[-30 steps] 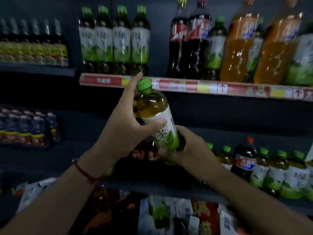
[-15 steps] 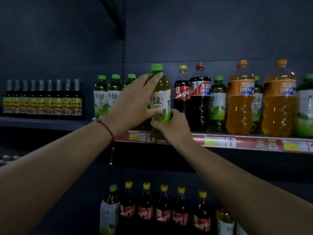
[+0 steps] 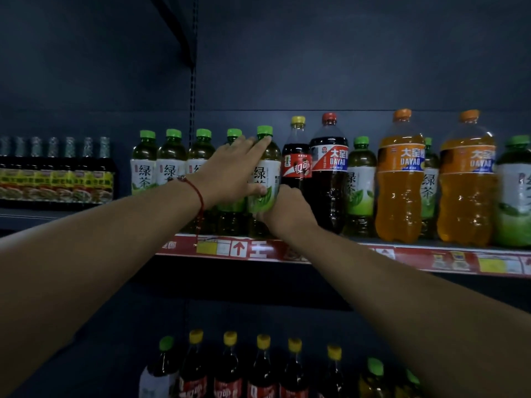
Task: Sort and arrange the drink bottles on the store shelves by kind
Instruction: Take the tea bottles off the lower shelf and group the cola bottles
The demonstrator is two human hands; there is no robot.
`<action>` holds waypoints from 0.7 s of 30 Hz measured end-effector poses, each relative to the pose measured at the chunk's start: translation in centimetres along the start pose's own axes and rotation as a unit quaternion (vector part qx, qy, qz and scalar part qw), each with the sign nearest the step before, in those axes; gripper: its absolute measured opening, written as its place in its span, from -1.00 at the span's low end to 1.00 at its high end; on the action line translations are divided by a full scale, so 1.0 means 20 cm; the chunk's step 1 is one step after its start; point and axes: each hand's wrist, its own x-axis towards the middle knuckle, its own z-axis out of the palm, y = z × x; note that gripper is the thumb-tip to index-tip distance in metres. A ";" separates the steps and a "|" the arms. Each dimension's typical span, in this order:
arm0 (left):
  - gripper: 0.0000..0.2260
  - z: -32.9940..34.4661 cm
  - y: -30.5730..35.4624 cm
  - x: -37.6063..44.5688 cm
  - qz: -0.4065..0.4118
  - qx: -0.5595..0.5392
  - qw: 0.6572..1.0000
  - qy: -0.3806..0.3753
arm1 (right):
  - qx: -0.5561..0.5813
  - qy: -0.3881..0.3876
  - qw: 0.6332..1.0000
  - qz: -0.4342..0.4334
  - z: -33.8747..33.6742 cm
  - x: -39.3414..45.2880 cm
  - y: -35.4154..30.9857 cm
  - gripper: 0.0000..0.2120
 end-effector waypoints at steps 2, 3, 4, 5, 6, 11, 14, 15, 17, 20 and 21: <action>-0.04 0.00 -0.01 0.02 0.006 0.012 1.000 -0.019 | -0.026 -0.015 0.999 -0.027 -0.08 0.01 0.00 -0.60; -0.04 0.00 -0.01 0.03 0.008 0.014 0.999 -0.028 | -0.054 -0.015 0.997 -0.048 -0.13 0.02 -0.01 -0.62; -0.04 -0.01 -0.02 0.03 0.008 0.016 0.999 -0.037 | -0.096 -0.005 0.992 -0.076 -0.19 0.03 -0.03 -0.63; -0.02 -0.01 -0.02 0.04 0.009 0.018 0.999 -0.046 | -0.140 0.014 0.985 -0.103 -0.26 0.04 -0.05 -0.65; 0.02 -0.02 -0.02 0.04 0.011 0.020 0.998 -0.054 | -0.175 0.035 0.976 -0.123 -0.32 0.07 -0.07 -0.67; 0.22 0.04 -0.04 0.04 0.031 0.065 0.997 -0.042 | -0.286 0.090 0.939 -0.168 -0.50 0.28 -0.17 -0.47; 0.22 0.07 -0.03 0.05 0.020 0.088 0.995 -0.034 | -0.333 0.058 0.929 -0.149 -0.53 0.41 -0.20 -0.28; 0.22 0.07 -0.02 0.05 0.016 0.092 0.995 -0.033 | -0.346 0.034 0.929 -0.128 -0.54 0.46 -0.20 -0.21; 0.21 0.08 -0.01 0.06 0.010 0.097 0.995 -0.034 | -0.350 -0.016 0.934 -0.075 -0.54 0.53 -0.20 -0.10; 0.22 0.09 -0.01 0.07 0.003 0.099 0.994 -0.036 | -0.288 -0.047 0.956 -0.036 -0.53 0.55 -0.21 -0.12; 0.22 0.09 -0.01 0.07 0.002 0.100 0.994 -0.037 | -0.273 -0.039 0.960 -0.040 -0.53 0.55 -0.21 -0.17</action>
